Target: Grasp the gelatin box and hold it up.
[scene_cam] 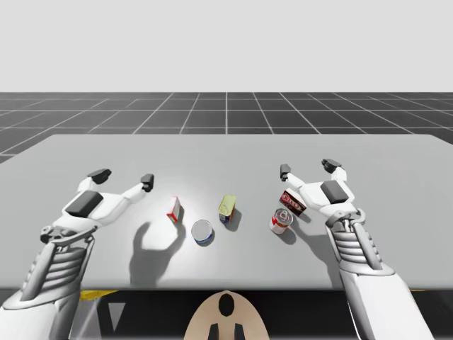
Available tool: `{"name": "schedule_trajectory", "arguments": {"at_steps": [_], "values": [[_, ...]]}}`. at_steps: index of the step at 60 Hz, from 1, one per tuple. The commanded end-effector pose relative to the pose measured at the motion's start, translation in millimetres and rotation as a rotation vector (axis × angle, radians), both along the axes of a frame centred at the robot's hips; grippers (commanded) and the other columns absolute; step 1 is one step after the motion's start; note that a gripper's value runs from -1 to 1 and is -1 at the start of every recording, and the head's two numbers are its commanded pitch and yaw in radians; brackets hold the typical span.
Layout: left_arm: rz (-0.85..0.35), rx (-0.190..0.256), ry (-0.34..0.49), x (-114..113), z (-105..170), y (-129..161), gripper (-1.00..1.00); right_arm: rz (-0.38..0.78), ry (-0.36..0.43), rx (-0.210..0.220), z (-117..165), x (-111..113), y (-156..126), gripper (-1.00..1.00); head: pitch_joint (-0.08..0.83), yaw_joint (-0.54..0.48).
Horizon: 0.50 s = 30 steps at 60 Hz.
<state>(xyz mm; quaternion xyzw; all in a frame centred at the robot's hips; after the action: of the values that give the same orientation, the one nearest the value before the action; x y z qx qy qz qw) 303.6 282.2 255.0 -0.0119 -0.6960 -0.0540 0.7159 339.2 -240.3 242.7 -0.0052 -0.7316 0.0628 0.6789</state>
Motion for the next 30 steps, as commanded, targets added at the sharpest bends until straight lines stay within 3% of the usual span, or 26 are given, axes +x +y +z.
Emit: {"name": "schedule_trajectory", "arguments": {"at_steps": [1, 14, 22, 30], "values": [[-0.072, 0.036, 0.103, -31.5, 2.9, -7.5, -1.0, -0.004, -0.004, -0.004, -0.2, 0.9, -0.4, -1.0, 0.654, 0.31], [-0.156, 0.087, 0.23, -73.3, -21.1, -15.4, -1.0, 0.006, -0.011, 0.005, 2.1, 1.4, -2.7, -1.0, 0.662, 0.31], [-0.184, 0.079, 0.274, -88.2, -40.9, -19.8, -1.0, 0.004, -0.019, 0.014, 4.6, 1.0, -4.9, -1.0, 0.671, 0.31], [-0.2, 0.064, 0.315, -87.3, -59.2, -26.1, -1.0, 0.007, -0.022, 0.016, 5.1, 0.6, -4.9, -1.0, 0.672, 0.31]]}}
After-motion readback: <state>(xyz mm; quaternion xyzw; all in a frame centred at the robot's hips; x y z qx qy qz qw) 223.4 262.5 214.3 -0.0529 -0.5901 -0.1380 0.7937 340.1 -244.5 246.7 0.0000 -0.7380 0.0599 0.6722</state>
